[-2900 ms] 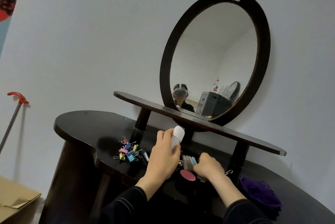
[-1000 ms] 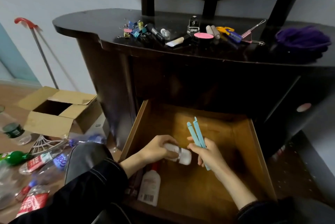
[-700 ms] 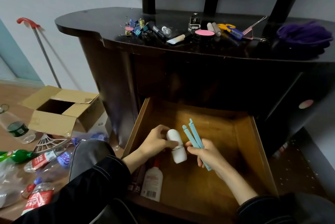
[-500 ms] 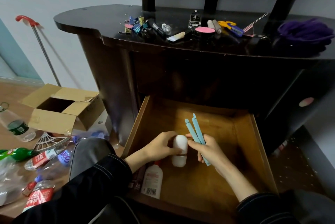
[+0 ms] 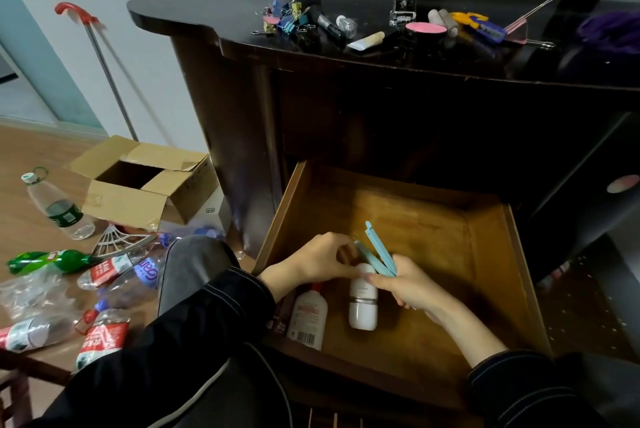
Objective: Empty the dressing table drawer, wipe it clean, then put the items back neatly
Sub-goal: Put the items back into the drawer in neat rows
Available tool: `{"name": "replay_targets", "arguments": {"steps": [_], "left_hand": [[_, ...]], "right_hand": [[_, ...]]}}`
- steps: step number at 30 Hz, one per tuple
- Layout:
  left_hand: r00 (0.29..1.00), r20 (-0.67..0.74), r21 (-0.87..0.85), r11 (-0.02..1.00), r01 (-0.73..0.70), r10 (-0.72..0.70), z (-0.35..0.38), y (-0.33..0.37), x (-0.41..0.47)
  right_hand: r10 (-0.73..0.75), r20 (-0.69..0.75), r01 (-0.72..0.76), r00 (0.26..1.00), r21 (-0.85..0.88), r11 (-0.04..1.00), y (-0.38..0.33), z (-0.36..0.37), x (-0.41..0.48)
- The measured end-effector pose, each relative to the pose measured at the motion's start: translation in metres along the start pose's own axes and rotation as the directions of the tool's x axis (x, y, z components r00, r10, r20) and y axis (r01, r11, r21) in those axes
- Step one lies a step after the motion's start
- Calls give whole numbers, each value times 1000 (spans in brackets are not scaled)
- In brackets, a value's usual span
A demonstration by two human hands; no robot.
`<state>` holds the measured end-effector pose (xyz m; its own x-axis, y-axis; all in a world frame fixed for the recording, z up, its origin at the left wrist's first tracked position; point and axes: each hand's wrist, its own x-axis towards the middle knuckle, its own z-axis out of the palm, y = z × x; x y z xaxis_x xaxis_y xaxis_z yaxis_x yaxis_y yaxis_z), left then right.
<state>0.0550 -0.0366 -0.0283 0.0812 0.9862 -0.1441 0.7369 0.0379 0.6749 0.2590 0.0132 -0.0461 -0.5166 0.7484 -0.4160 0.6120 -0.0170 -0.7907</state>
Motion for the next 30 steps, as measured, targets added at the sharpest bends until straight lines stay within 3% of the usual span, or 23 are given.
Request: {"name": "replay_targets", "arguments": {"steps": [4,9,18,25,30], "left_hand": [[997,-43,394,916,75,-64,-3,-15,-2],[985,78,527,845,91,-154,2,-15,-3],[954,225,448,890,79,-198,4,-5,-5],[949,220,434,894,113,-227,4,-5,-5],[961,175,540,837,89,-216,4,-4,-6]], "right_hand": [[70,28,-70,997,-26,997,6,7,3],[90,70,-86,993,-60,994,3,21,6],[64,248,-25,967,-157,987,1,32,-1],[72,258,-28,964,-171,985,4,33,0],[90,258,-45,962,-178,983,3,34,-2]]}}
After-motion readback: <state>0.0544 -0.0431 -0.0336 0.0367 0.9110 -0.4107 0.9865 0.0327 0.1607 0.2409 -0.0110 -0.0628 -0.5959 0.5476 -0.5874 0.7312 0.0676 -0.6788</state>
